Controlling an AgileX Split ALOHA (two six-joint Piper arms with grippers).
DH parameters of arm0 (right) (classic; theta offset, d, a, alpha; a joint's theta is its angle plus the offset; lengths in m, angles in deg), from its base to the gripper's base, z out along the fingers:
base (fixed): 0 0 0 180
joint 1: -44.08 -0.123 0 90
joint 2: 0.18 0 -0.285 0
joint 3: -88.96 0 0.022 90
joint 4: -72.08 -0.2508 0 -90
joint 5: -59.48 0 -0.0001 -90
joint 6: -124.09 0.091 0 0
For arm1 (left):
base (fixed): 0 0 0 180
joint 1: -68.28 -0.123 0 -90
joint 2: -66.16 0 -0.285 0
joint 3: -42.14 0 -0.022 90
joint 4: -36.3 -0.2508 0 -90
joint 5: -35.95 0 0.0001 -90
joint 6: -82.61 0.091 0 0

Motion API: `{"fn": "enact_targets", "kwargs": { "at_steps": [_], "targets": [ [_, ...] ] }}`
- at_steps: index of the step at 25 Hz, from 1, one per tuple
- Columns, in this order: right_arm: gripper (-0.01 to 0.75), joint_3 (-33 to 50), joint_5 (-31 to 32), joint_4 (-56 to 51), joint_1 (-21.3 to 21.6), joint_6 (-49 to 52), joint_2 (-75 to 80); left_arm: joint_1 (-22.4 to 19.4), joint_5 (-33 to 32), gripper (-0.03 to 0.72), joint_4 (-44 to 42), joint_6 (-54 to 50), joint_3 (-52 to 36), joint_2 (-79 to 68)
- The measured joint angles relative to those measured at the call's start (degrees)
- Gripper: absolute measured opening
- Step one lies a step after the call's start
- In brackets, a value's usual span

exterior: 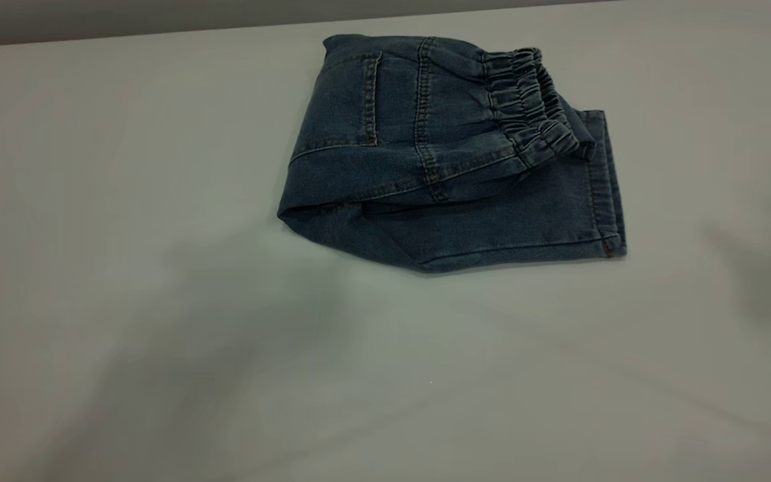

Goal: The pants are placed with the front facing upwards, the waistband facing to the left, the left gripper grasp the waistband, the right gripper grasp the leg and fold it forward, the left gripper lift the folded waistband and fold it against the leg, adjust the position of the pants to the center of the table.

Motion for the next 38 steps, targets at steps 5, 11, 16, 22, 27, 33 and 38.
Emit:
{"fn": "enact_targets", "kwargs": {
  "at_steps": [5, 11, 16, 22, 27, 33, 38],
  "targets": [
    [0.47, 8.6, -0.1, -2.2, 0.0, -3.0, -8.1, 0.0, 0.1, 0.54, 0.5, -0.6, -15.9, 15.5],
    [0.47, 18.6, 0.0, -4.4, 0.0, -7.3, -18.9, 0.0, 0.0, 0.54, 1.6, -0.7, -34.0, 35.0],
    [0.469, 26.4, 0.0, -4.3, 0.0, -8.6, -29.9, 0.0, 0.0, 0.54, 1.8, -0.7, -47.0, 47.7],
    [0.468, 36.2, 0.0, -0.8, 0.0, -8.6, -44.0, 0.0, 0.1, 0.54, 2.0, -0.7, -57.3, 57.5],
    [0.468, 44.3, 0.0, 4.7, 0.0, -7.7, -53.4, 0.0, 0.2, 0.54, 2.0, -0.7, -62.8, 59.6],
    [0.468, 52.3, -1.8, 12.5, -3.1, -4.9, -60.5, 0.0, 0.2, 0.54, 4.7, -1.0, -68.5, 59.5],
    [0.468, 57.8, -3.7, 17.1, -4.6, -2.4, -66.2, 0.0, 0.2, 0.54, 6.1, -1.0, -72.1, 59.5]
  ]
}}
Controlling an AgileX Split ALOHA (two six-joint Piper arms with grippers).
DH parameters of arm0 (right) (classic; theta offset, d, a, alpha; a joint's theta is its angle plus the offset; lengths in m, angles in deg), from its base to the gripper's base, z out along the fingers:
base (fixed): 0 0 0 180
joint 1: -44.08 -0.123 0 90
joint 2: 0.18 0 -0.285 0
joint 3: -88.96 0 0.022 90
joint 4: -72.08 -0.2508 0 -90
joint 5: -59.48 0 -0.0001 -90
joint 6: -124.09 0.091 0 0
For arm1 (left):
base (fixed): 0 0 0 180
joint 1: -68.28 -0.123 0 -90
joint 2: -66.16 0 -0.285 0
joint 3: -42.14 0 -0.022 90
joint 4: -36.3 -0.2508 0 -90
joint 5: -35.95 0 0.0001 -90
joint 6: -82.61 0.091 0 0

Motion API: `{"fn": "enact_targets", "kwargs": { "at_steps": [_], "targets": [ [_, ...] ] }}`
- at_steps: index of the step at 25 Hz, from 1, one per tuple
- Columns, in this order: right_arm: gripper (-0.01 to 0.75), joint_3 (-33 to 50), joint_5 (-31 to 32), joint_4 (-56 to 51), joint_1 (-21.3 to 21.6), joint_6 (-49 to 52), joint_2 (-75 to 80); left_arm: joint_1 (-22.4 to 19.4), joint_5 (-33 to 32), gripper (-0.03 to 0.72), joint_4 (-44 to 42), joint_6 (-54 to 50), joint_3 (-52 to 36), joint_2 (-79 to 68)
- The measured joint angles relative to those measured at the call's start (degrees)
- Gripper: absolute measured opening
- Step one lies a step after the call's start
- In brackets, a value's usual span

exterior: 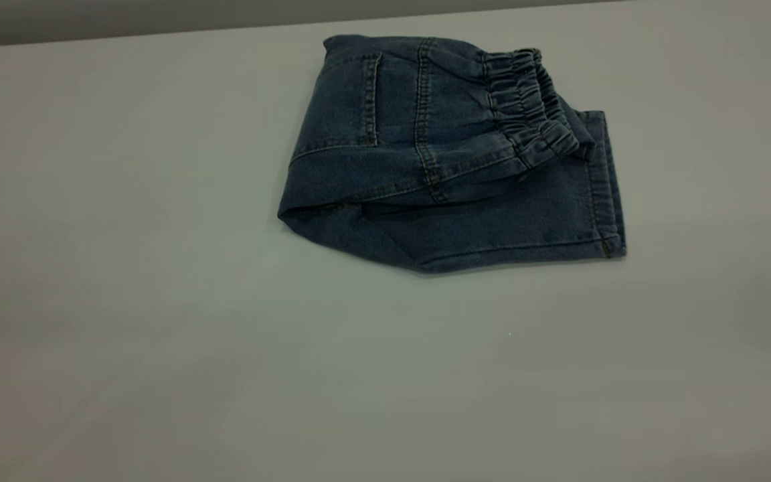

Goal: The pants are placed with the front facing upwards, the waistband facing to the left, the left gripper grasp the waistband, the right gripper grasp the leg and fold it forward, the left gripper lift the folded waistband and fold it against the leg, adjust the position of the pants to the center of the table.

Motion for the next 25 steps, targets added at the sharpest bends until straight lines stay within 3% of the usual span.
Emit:
{"fn": "enact_targets", "kwargs": {
  "at_steps": [11, 25],
  "targets": [
    [0.468, 4.5, -3.5, 1.5, 0.0, -0.1, -2.8, 0.0, 2.7, 0.54, 0.2, -1.3, -6.5, 1.1],
    [0.468, 4.5, -3.3, 1.4, 0.0, 0.2, -2.8, 0.0, 6.0, 0.54, 0.1, -5.5, -13.2, 20.3]
  ]
}}
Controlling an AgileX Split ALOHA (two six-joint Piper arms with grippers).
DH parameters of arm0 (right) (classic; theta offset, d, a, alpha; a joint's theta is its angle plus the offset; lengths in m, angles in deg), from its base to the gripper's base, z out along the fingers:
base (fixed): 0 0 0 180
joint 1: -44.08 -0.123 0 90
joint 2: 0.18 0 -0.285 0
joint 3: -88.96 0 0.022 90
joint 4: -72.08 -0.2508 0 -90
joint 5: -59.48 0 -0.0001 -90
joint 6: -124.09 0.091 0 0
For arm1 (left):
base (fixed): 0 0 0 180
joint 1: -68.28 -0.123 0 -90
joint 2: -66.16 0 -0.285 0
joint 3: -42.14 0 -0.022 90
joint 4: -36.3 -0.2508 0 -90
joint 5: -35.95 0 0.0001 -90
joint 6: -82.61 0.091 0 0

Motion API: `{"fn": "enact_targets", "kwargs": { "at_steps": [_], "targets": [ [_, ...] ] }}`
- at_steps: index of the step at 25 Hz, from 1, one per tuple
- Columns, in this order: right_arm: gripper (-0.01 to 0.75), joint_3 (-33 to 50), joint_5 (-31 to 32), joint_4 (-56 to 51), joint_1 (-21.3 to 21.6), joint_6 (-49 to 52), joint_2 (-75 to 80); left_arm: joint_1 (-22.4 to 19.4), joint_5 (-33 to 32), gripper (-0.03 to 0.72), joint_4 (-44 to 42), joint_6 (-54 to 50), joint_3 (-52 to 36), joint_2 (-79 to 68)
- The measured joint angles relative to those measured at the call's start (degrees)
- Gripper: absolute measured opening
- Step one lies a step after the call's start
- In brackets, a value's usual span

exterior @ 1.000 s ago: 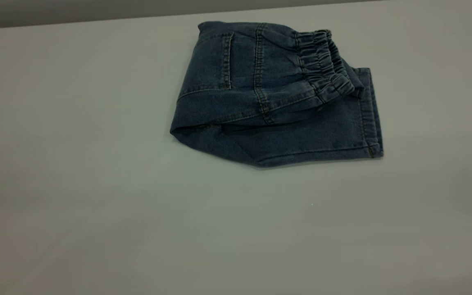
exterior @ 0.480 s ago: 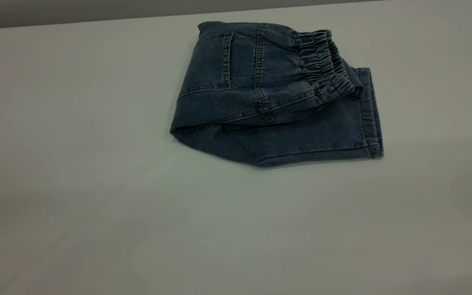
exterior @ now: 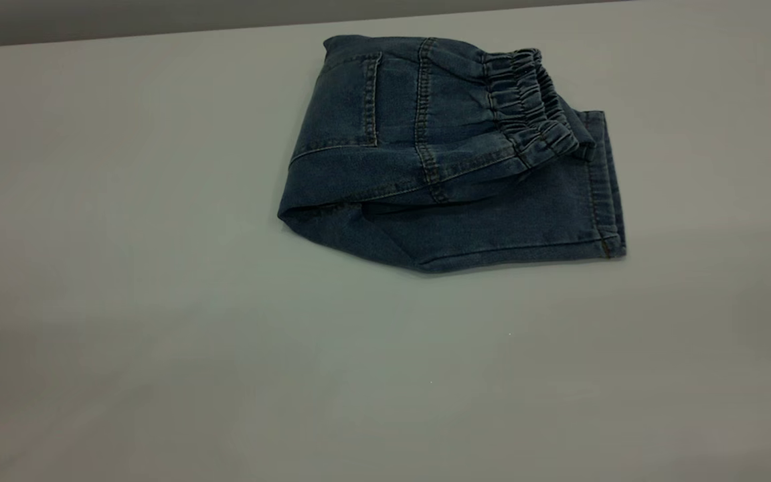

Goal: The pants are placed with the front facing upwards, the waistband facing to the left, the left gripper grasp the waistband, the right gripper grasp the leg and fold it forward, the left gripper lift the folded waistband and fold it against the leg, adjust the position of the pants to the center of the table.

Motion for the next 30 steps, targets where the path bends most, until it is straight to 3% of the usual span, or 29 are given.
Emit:
{"fn": "enact_targets", "kwargs": {
  "at_steps": [23, 26, 30],
  "targets": [
    [0.468, 0.0, 0.1, -0.3, 0.0, 0.4, 0.0, -0.4, 2.0, 0.54, -0.2, 0.2, -1.1, 0.3],
    [0.468, 0.0, 0.1, -0.4, 0.0, 0.4, 0.0, -4.4, 2.0, 0.54, -0.2, 0.2, -1.1, 0.3],
    [0.468, 0.0, 0.1, -0.8, 0.0, 0.4, 0.0, -14.6, 1.9, 0.54, -0.2, 0.2, -1.1, 0.3]
  ]
}}
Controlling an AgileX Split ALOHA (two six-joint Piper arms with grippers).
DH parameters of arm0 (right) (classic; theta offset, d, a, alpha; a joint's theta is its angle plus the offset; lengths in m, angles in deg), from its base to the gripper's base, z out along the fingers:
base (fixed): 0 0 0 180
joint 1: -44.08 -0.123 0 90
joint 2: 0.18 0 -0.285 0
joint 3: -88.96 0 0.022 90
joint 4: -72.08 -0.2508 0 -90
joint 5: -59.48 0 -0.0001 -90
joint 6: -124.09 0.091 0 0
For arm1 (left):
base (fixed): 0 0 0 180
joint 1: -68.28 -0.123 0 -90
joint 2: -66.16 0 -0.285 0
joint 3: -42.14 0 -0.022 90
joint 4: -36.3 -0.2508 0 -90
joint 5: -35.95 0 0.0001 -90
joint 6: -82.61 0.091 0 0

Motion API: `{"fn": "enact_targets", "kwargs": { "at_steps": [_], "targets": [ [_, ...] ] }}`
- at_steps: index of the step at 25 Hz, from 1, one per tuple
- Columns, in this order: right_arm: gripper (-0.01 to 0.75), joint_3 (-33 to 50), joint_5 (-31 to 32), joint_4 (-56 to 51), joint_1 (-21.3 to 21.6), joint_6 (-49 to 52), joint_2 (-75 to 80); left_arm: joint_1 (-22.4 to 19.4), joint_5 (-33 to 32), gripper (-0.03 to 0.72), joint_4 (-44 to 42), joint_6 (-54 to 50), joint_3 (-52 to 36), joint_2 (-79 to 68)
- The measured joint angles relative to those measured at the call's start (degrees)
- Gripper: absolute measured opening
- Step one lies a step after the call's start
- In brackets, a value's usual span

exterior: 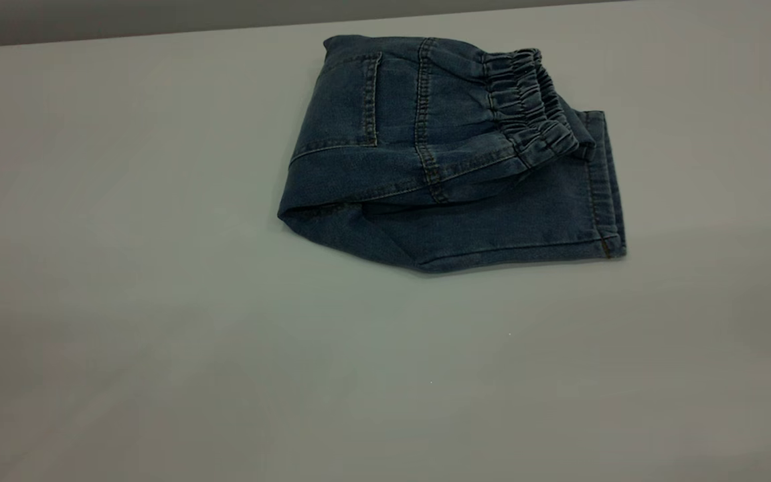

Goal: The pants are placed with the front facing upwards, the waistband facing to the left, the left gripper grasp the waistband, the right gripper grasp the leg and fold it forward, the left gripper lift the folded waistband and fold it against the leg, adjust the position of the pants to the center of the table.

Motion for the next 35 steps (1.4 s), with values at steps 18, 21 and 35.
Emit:
{"fn": "enact_targets", "kwargs": {
  "at_steps": [18, 21, 35],
  "targets": [
    [0.454, 0.0, 0.1, -0.8, 0.0, 0.0, -1.1, -23.7, 0.1, 0.54, -0.1, 0.0, 0.0, 0.0],
    [0.453, 0.0, 0.1, -0.9, 0.0, 0.0, -1.1, -23.7, 0.1, 0.54, -0.1, 0.0, 0.0, 0.0],
    [0.451, 0.0, 0.2, -0.9, 0.1, 0.0, -1.1, -23.6, 0.1, 0.54, -0.1, 0.0, 0.0, 0.0]
  ]
}}
